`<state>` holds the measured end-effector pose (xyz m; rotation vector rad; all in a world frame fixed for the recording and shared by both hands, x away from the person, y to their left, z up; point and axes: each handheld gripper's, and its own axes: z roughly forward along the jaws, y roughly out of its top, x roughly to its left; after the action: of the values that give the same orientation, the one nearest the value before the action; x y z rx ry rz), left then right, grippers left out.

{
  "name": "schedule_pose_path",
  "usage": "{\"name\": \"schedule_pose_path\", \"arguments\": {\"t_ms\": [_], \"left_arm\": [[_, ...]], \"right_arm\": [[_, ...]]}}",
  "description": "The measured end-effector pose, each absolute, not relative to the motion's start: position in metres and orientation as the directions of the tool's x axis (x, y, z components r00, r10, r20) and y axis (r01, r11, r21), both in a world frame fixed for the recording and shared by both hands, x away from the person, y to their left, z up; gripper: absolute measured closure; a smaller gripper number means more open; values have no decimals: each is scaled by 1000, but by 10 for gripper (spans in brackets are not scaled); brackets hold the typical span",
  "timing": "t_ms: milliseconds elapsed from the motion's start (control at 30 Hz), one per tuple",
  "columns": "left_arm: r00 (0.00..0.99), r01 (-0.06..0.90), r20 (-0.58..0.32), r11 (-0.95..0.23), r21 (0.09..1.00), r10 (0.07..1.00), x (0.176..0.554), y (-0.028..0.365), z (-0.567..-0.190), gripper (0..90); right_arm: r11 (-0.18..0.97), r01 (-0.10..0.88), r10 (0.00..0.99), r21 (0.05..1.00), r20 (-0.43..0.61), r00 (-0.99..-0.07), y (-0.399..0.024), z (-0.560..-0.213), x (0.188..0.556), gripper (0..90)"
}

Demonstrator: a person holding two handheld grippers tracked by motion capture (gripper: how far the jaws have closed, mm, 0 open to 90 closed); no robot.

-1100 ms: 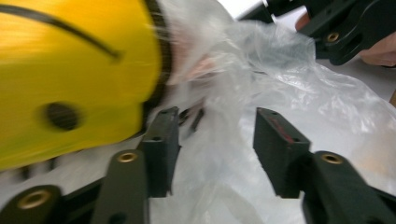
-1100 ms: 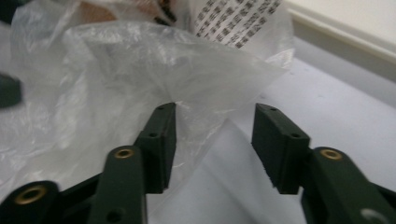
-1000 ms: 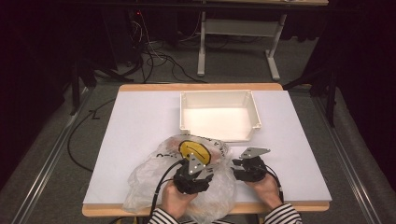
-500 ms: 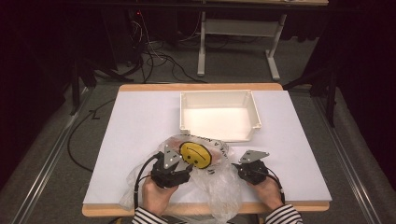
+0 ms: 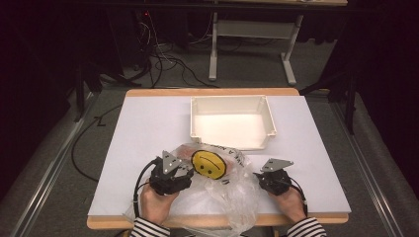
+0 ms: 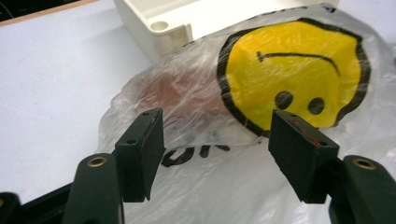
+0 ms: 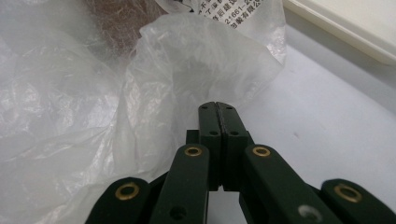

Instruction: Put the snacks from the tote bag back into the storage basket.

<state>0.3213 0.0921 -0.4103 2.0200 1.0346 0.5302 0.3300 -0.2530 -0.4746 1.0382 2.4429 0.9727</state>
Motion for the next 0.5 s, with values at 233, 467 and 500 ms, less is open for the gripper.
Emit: {"name": "schedule_pose_path", "arguments": {"t_ms": [233,467,500], "left_arm": [[560,514,7,-354,782,829,325,101,-414,363],[551,547,-33,-330,770,834,330,111,-421,374],[555,550,-40,-330,767,831,330,111,-422,377]], "right_arm": [[505,518,735,690,-29,-678,-260,-474,329,900],[495,528,750,690,-33,-660,-271,-472,328,900],[494,530,752,689,-32,-658,-273,-472,328,900]]}}
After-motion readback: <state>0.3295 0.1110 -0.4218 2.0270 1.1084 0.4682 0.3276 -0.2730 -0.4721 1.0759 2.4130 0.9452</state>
